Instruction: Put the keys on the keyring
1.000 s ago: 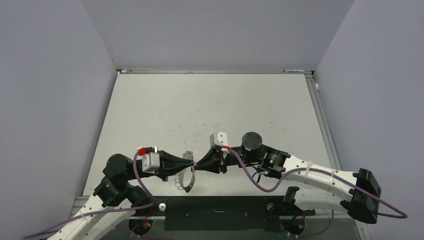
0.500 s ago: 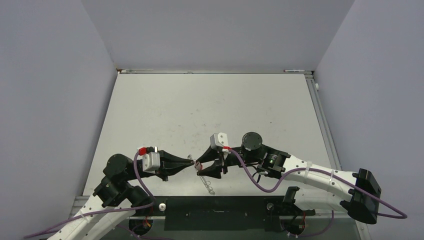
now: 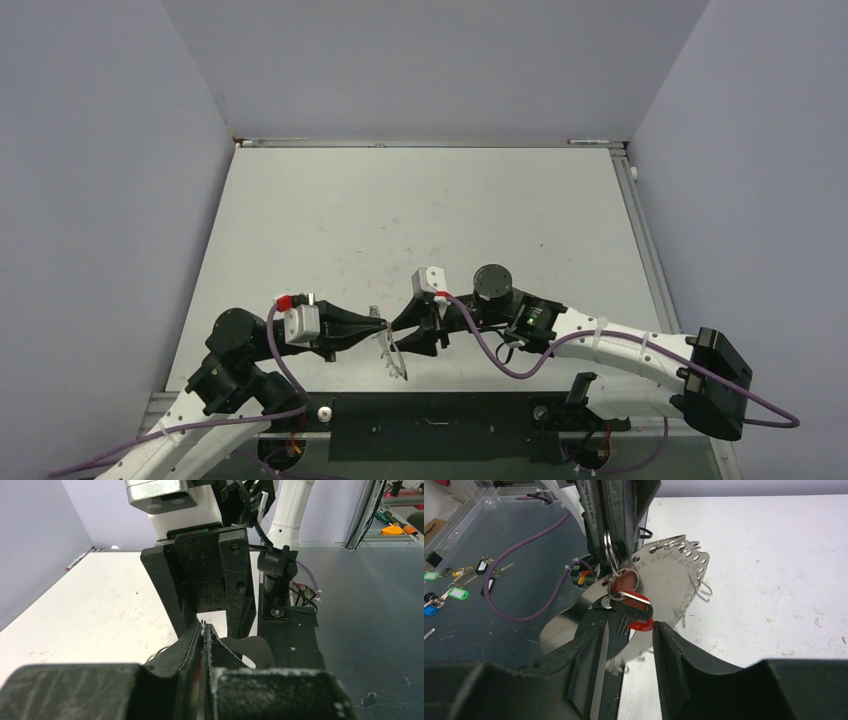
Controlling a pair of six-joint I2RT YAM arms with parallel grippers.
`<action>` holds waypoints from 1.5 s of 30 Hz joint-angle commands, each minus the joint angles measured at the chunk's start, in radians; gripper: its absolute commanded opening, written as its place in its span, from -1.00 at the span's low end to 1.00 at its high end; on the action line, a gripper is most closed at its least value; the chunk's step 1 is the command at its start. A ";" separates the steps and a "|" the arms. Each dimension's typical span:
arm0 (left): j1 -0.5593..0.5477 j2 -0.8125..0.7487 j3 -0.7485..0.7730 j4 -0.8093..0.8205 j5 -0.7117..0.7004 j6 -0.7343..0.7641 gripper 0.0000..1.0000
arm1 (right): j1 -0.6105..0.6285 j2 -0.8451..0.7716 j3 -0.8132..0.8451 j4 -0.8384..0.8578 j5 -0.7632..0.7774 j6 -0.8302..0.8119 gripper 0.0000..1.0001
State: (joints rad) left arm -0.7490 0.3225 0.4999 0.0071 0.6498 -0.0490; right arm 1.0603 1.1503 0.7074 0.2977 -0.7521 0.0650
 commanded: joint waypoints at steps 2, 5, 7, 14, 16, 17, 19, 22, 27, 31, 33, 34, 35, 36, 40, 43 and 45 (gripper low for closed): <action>0.007 -0.015 0.022 0.038 -0.024 0.007 -1.00 | -0.020 0.017 -0.004 0.107 -0.045 0.007 -0.23; 0.007 -0.014 0.022 0.036 -0.032 0.009 -1.00 | -0.026 0.031 0.004 0.113 -0.062 0.009 -0.14; 0.008 -0.014 0.022 0.036 -0.034 0.010 -1.00 | -0.029 0.040 0.004 0.127 -0.067 0.014 -0.15; 0.009 -0.017 0.022 0.033 -0.041 0.013 -1.00 | -0.047 0.064 0.001 0.138 -0.087 0.016 -0.64; 0.009 -0.015 0.022 0.032 -0.042 0.014 -1.00 | -0.053 0.068 0.004 0.136 -0.092 0.015 -0.67; 0.008 -0.015 0.022 0.032 -0.043 0.013 -1.00 | -0.056 0.069 0.006 0.134 -0.092 0.013 -0.68; 0.009 -0.015 0.021 0.034 -0.044 0.014 -1.00 | -0.062 0.070 0.007 0.136 -0.097 0.013 -0.72; 0.009 -0.012 0.022 0.033 -0.043 0.013 -1.00 | -0.067 0.073 0.009 0.137 -0.099 0.012 -0.81; 0.008 -0.007 0.022 0.035 -0.040 0.014 -1.00 | -0.090 0.069 -0.005 0.139 -0.085 0.009 -0.89; 0.008 -0.005 0.022 0.036 -0.038 0.013 -1.00 | -0.110 0.059 -0.007 0.109 -0.081 -0.004 -0.89; 0.008 -0.005 0.022 0.036 -0.036 0.013 -1.00 | -0.117 0.051 -0.005 0.083 -0.082 -0.015 -0.83; 0.009 -0.006 0.022 0.037 -0.037 0.013 -1.00 | -0.121 0.047 -0.006 0.073 -0.087 -0.017 -0.67; 0.009 -0.008 0.022 0.037 -0.037 0.014 -1.00 | -0.124 0.040 -0.008 0.065 -0.097 -0.021 -0.46; 0.009 -0.008 0.022 0.036 -0.037 0.014 -1.00 | -0.127 0.036 -0.010 0.056 -0.112 -0.023 -0.26; 0.008 -0.010 0.020 0.038 -0.036 0.014 -1.00 | -0.126 0.032 -0.011 0.046 -0.183 -0.027 0.10; 0.008 -0.009 0.020 0.036 -0.038 0.014 -1.00 | -0.126 0.022 -0.029 0.102 -0.200 0.005 0.15; 0.008 -0.011 0.020 0.036 -0.037 0.013 -1.00 | -0.126 0.013 -0.043 0.142 -0.198 0.032 0.15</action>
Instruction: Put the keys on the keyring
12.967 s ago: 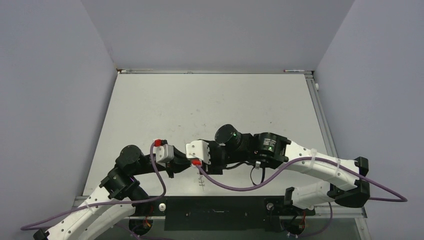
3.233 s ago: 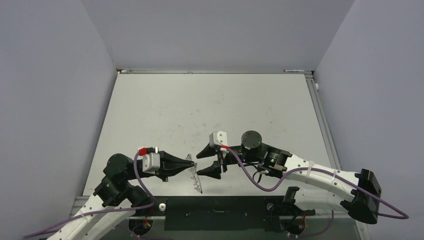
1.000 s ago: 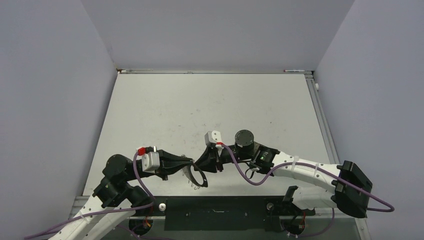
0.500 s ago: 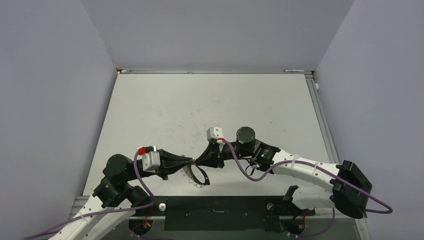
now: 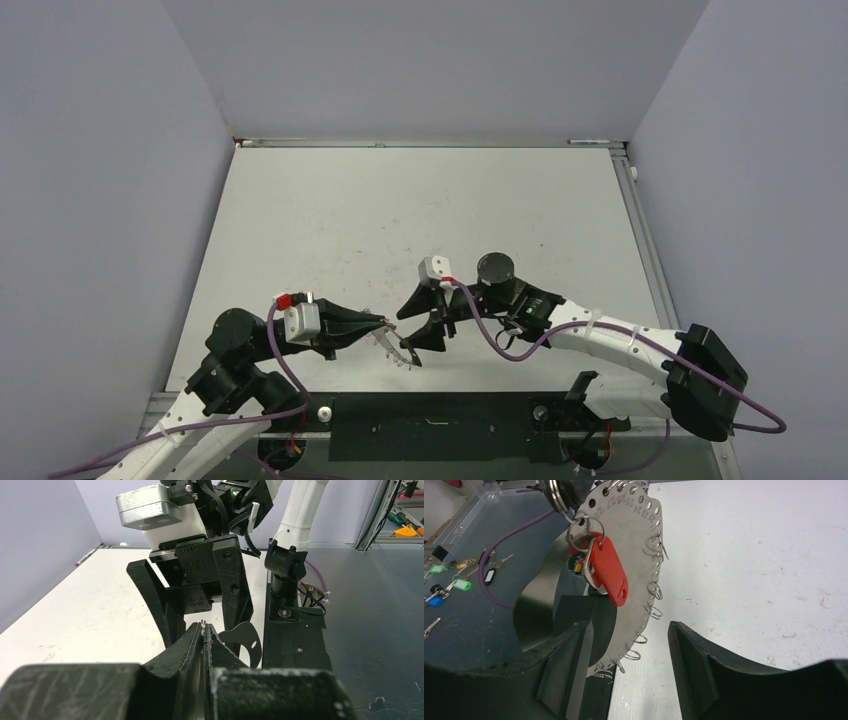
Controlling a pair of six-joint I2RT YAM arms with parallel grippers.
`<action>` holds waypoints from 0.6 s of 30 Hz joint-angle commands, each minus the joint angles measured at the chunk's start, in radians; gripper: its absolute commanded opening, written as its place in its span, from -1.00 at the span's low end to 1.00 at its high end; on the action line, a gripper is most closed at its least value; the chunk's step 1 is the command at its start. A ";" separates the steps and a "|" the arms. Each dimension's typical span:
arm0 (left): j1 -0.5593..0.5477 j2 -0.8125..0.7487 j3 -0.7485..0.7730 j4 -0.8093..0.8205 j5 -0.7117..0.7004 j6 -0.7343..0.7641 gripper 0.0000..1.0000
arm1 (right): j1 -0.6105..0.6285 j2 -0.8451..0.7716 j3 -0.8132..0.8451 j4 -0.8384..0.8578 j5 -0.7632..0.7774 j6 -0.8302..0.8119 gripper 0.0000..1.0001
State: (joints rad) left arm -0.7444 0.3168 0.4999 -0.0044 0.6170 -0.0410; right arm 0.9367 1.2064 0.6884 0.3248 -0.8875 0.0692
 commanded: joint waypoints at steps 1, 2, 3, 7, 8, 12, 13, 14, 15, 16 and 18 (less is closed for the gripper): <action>0.004 -0.004 0.020 0.047 -0.006 0.004 -1.00 | -0.003 -0.046 -0.033 0.139 -0.057 0.040 0.15; 0.004 -0.004 0.020 0.048 -0.006 0.005 -1.00 | -0.003 -0.050 -0.042 0.168 -0.045 0.053 0.15; 0.004 -0.003 0.020 0.047 -0.007 0.005 -1.00 | -0.003 -0.051 -0.049 0.190 -0.030 0.065 0.15; 0.004 -0.002 0.020 0.048 -0.007 0.006 -1.00 | -0.003 -0.049 -0.084 0.299 0.022 0.118 0.15; 0.004 -0.002 0.020 0.047 -0.007 0.006 -1.00 | -0.003 -0.048 -0.092 0.328 0.030 0.131 0.15; 0.004 -0.001 0.020 0.048 -0.007 0.006 -1.00 | -0.003 -0.039 -0.118 0.426 0.054 0.179 0.15; 0.004 0.001 0.020 0.047 -0.008 0.005 -1.00 | -0.004 -0.036 -0.124 0.447 0.059 0.190 0.14; 0.004 0.002 0.019 0.048 -0.007 0.005 -1.00 | -0.003 -0.033 -0.128 0.469 0.060 0.199 0.12; 0.004 0.001 0.019 0.047 -0.009 0.004 -1.00 | -0.003 -0.028 -0.131 0.491 0.061 0.211 0.10; 0.005 0.002 0.019 0.048 -0.010 0.005 -1.00 | -0.003 -0.023 -0.133 0.507 0.058 0.221 0.07; 0.004 0.001 0.019 0.048 -0.011 0.006 -1.00 | -0.001 -0.014 -0.130 0.537 0.045 0.236 0.02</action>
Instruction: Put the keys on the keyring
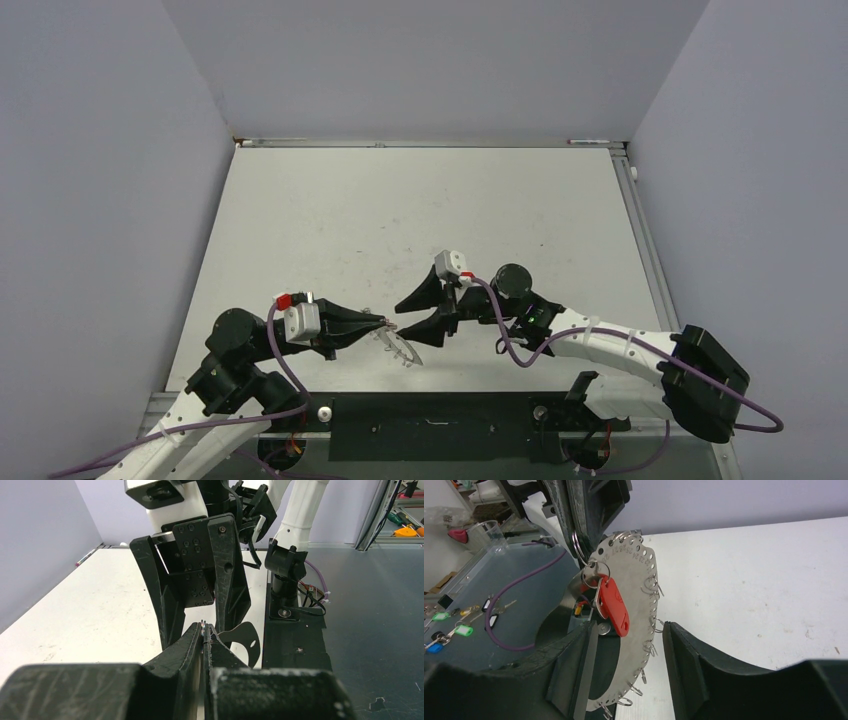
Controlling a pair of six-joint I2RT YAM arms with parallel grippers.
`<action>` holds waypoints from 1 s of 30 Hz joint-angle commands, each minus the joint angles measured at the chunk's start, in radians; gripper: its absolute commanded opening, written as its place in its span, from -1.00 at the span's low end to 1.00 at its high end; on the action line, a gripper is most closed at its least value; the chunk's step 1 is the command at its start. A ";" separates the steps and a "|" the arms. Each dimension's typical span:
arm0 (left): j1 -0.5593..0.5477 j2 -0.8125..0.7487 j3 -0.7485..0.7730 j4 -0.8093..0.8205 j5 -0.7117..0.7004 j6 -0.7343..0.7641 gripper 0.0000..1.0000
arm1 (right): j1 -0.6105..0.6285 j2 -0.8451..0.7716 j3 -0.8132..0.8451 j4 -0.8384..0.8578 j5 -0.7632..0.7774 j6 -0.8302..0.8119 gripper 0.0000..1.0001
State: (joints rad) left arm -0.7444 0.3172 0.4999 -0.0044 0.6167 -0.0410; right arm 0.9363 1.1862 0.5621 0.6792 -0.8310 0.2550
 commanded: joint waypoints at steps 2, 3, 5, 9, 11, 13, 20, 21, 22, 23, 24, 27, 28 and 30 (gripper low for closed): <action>0.004 0.001 0.019 0.047 -0.010 0.006 -1.00 | 0.002 0.014 -0.004 0.197 -0.014 0.059 -0.02; 0.004 0.001 0.019 0.048 -0.010 0.005 -1.00 | 0.003 0.017 -0.004 0.207 -0.015 0.063 -0.03; 0.004 0.001 0.019 0.047 -0.013 0.005 -1.00 | 0.005 0.022 -0.003 0.221 -0.016 0.069 -0.06; 0.004 0.001 0.019 0.049 -0.017 0.006 -1.00 | 0.008 0.039 -0.002 0.240 -0.022 0.074 -0.08; 0.004 0.001 0.019 0.047 -0.018 0.005 -1.00 | 0.010 0.049 -0.002 0.248 -0.025 0.077 -0.08; 0.004 0.000 0.019 0.048 -0.018 0.006 -1.00 | 0.014 0.063 -0.002 0.256 -0.026 0.079 -0.08; 0.004 0.000 0.019 0.048 -0.019 0.005 -1.00 | 0.019 0.099 -0.003 0.312 -0.030 0.106 -0.15; 0.004 0.000 0.018 0.047 -0.020 0.005 -1.00 | 0.019 0.103 -0.002 0.316 -0.031 0.108 -0.17; 0.006 0.000 0.018 0.048 -0.019 0.005 -1.00 | 0.020 0.106 0.000 0.321 -0.033 0.111 -0.20; 0.004 0.000 0.017 0.048 -0.020 0.006 -1.00 | 0.022 0.109 0.002 0.324 -0.035 0.113 -0.24; 0.004 0.000 0.018 0.049 -0.021 0.005 -1.00 | 0.022 0.110 0.004 0.326 -0.036 0.114 -0.27; 0.004 0.000 0.017 0.048 -0.023 0.005 -1.00 | 0.023 0.115 0.006 0.331 -0.041 0.115 -0.30; 0.004 -0.002 0.017 0.048 -0.023 0.006 -1.00 | 0.024 0.117 0.008 0.332 -0.042 0.117 -0.30; 0.006 -0.002 0.017 0.047 -0.024 0.005 -1.00 | 0.028 0.119 0.007 0.333 -0.050 0.119 -0.28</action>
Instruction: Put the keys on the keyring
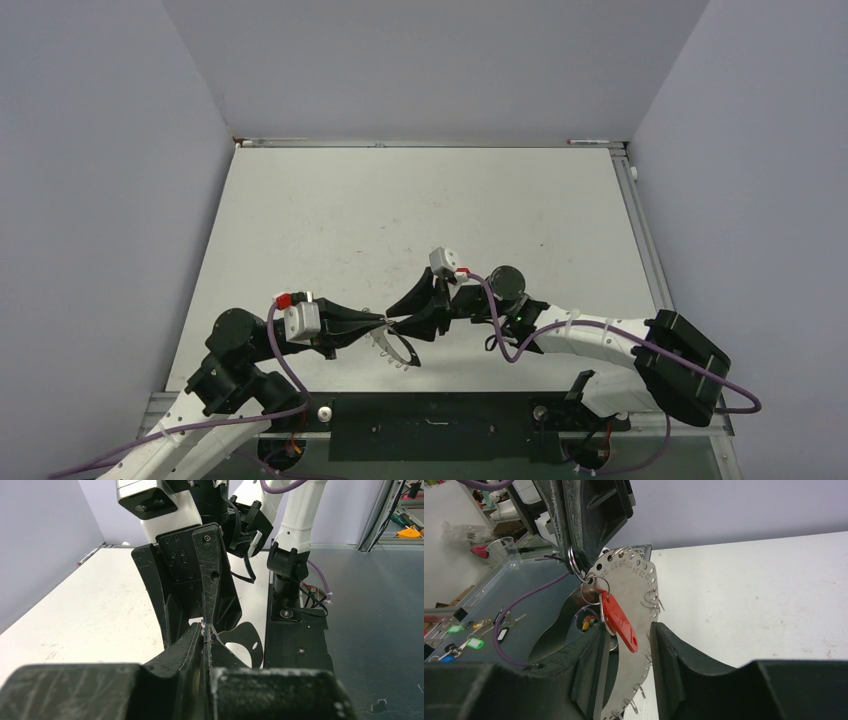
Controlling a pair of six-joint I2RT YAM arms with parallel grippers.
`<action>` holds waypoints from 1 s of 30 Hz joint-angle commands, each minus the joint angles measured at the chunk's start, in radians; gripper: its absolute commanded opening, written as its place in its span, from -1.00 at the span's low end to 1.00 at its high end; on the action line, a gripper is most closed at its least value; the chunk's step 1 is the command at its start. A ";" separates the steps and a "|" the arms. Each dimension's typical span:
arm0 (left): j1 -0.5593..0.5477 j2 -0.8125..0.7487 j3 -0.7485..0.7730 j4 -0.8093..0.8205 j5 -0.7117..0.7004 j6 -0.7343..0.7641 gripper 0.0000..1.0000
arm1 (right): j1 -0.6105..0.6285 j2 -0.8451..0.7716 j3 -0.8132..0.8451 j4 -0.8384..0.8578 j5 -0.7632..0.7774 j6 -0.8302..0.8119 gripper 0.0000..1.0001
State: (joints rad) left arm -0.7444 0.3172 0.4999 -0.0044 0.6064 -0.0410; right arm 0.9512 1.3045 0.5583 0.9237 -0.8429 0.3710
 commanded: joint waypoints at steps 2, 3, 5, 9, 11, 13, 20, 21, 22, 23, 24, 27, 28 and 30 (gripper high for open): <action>0.004 -0.002 0.017 0.048 -0.014 0.005 -1.00 | 0.015 0.003 0.008 0.089 -0.038 0.004 -0.25; 0.005 -0.002 0.017 0.048 -0.014 0.005 -1.00 | 0.015 0.003 0.008 0.092 -0.037 0.005 -0.25; 0.004 -0.002 0.017 0.048 -0.015 0.005 -1.00 | 0.019 0.007 0.008 0.096 -0.036 0.007 -0.25; 0.005 -0.002 0.017 0.048 -0.018 0.006 -1.00 | 0.023 0.026 0.014 0.103 -0.039 0.011 -0.26; 0.005 -0.004 0.017 0.048 -0.019 0.006 -1.00 | 0.022 0.032 0.014 0.104 -0.039 0.010 -0.33; 0.004 -0.004 0.017 0.048 -0.019 0.006 -1.00 | 0.022 0.038 0.015 0.106 -0.040 0.012 -0.40; 0.006 -0.004 0.017 0.049 -0.018 0.006 -1.00 | 0.023 0.054 0.019 0.122 -0.042 0.020 -0.42; 0.005 -0.006 0.017 0.049 -0.017 0.005 -1.00 | 0.023 0.056 0.019 0.124 -0.044 0.021 -0.45; 0.005 -0.005 0.017 0.049 -0.017 0.005 -1.00 | 0.024 0.056 0.021 0.126 -0.044 0.023 -0.48; 0.005 -0.006 0.017 0.049 -0.018 0.005 -1.00 | 0.023 0.058 0.023 0.128 -0.043 0.024 -0.52; 0.005 -0.006 0.017 0.049 -0.017 0.005 -1.00 | 0.024 0.059 0.024 0.129 -0.044 0.024 -0.57; 0.005 -0.008 0.017 0.048 -0.019 0.006 -1.00 | 0.024 0.061 0.028 0.129 -0.046 0.025 -0.81; 0.004 -0.009 0.017 0.048 -0.019 0.006 -1.00 | 0.024 0.060 0.028 0.130 -0.047 0.025 -0.87; 0.004 -0.010 0.016 0.049 -0.020 0.005 -1.00 | 0.023 0.056 0.025 0.127 -0.051 0.020 -0.89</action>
State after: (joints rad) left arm -0.7425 0.3168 0.4995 -0.0071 0.5919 -0.0399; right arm 0.9703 1.3579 0.5587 0.9840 -0.8696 0.4023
